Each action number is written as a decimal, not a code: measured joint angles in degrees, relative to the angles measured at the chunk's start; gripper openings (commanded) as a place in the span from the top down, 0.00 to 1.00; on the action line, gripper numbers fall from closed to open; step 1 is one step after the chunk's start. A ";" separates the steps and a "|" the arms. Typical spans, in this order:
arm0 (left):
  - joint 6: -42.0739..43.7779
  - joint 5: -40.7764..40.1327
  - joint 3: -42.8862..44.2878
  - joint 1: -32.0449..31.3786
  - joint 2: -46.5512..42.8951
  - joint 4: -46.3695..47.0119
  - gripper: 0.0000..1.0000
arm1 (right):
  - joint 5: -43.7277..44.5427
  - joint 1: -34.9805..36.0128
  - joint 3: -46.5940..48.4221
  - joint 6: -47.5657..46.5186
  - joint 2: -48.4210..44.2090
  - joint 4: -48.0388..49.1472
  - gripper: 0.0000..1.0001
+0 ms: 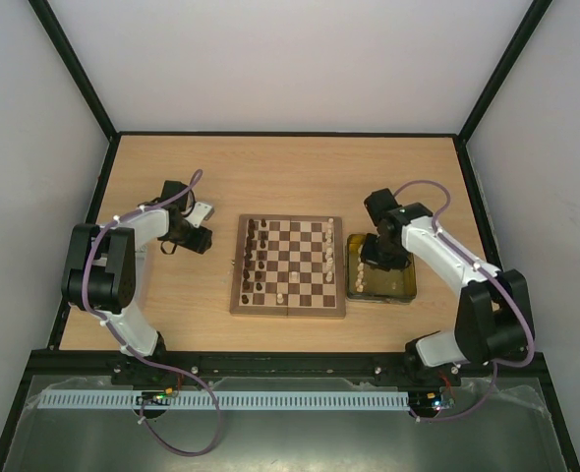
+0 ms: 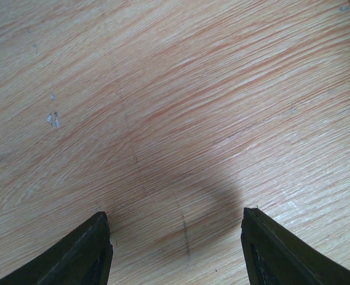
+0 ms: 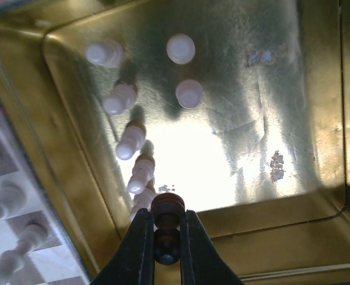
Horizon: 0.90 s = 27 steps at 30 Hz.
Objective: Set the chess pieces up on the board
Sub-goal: Pick up the chess piece from the storage box, then place the chess piece on the chessboard.
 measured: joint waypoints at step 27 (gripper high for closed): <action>0.33 -0.39 -0.48 0.17 -0.22 0.92 0.38 | 2.97 38.86 28.89 9.29 17.14 -5.29 0.98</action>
